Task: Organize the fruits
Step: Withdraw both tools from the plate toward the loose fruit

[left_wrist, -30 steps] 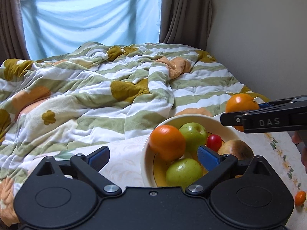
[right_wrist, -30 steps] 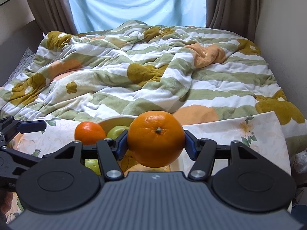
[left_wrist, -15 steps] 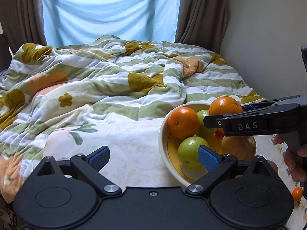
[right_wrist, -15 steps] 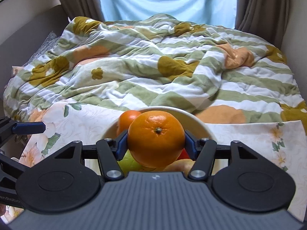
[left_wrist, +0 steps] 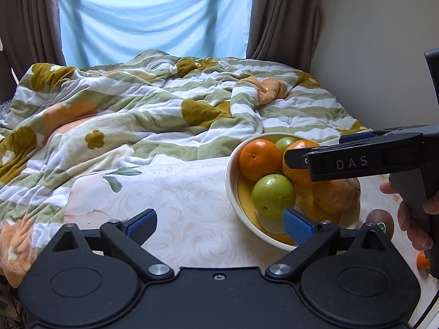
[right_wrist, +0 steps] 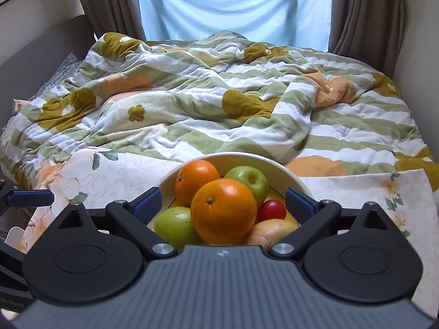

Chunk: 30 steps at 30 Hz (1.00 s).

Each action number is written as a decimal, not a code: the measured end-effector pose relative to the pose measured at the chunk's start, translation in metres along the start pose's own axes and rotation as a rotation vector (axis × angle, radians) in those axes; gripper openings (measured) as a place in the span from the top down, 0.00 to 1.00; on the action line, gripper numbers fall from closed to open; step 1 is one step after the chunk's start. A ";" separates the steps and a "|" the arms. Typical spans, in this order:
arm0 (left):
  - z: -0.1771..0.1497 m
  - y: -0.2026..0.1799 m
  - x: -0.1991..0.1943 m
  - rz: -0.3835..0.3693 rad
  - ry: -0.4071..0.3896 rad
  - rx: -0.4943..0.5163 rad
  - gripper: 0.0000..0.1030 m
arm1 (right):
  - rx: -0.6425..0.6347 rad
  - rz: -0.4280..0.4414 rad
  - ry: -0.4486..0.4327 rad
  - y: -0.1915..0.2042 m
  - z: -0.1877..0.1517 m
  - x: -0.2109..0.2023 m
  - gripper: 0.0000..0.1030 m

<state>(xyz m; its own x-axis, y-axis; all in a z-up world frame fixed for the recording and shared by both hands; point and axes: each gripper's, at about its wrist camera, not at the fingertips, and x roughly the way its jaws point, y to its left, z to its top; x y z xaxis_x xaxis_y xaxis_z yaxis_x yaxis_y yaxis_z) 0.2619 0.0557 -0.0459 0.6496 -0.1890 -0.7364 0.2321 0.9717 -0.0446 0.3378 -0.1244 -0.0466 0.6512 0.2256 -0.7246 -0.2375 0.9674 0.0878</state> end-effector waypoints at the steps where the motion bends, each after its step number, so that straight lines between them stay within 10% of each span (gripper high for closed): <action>1: -0.001 -0.001 -0.002 -0.002 -0.003 0.005 0.03 | 0.000 -0.004 -0.001 0.001 -0.001 -0.001 0.00; 30: -0.063 -0.058 -0.141 0.089 -0.210 -0.041 0.02 | 0.009 -0.076 -0.130 0.000 -0.076 -0.176 0.00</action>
<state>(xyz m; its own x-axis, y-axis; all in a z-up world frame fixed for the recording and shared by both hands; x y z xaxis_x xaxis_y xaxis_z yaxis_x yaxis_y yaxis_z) 0.1115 0.0351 0.0184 0.8034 -0.1231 -0.5826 0.1401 0.9900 -0.0160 0.1684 -0.1731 0.0293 0.7551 0.1638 -0.6348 -0.1777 0.9832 0.0423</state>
